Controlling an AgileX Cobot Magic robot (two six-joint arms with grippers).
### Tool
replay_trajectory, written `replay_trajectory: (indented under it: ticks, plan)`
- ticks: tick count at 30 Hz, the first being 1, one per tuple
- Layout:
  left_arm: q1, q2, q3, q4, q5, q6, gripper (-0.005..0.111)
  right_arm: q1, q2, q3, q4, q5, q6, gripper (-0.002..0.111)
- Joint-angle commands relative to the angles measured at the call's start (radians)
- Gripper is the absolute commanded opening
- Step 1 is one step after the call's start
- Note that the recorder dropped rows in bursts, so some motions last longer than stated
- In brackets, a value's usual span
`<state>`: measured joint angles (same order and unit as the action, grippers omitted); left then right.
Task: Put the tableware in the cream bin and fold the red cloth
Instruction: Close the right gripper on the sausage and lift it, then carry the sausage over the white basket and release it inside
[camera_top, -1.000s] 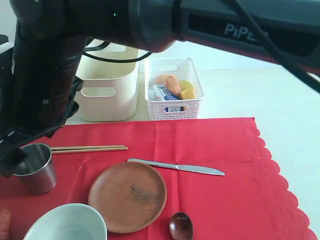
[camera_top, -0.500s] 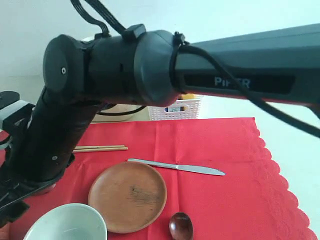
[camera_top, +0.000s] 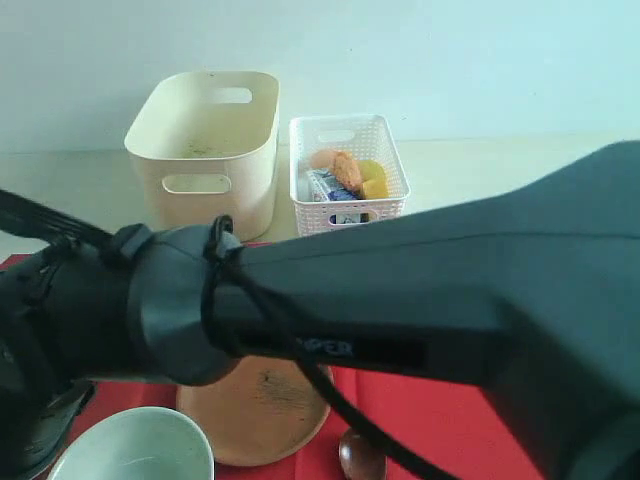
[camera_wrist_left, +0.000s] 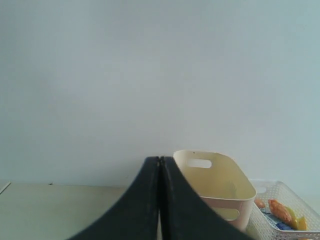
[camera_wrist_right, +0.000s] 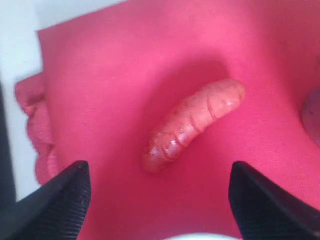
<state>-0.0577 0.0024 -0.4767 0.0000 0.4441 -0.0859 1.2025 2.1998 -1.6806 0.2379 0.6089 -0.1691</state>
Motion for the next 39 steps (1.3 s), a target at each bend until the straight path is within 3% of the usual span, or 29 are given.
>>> replay_trajectory:
  ticks: [1,16,21,28,39]
  plan:
    - [-0.001,-0.002,-0.03,-0.01,-0.004,0.002,0.0,0.001,0.051,-0.053,-0.035,-0.02,0.061,0.073]
    - [-0.003,-0.002,-0.085,-0.01,-0.004,0.002,0.0,0.001,0.201,-0.188,-0.066,0.003,0.169,0.069]
    - [-0.014,-0.002,-0.085,-0.01,-0.004,0.002,0.0,0.001,0.236,-0.226,-0.072,0.051,0.183,0.049]
    - [-0.014,-0.002,-0.085,-0.01,-0.004,0.002,0.0,0.001,0.206,-0.234,-0.097,0.068,0.198,0.0]
    - [-0.014,-0.002,-0.085,-0.01,-0.004,0.002,0.0,-0.027,-0.064,-0.234,-0.262,0.204,0.198,0.0]
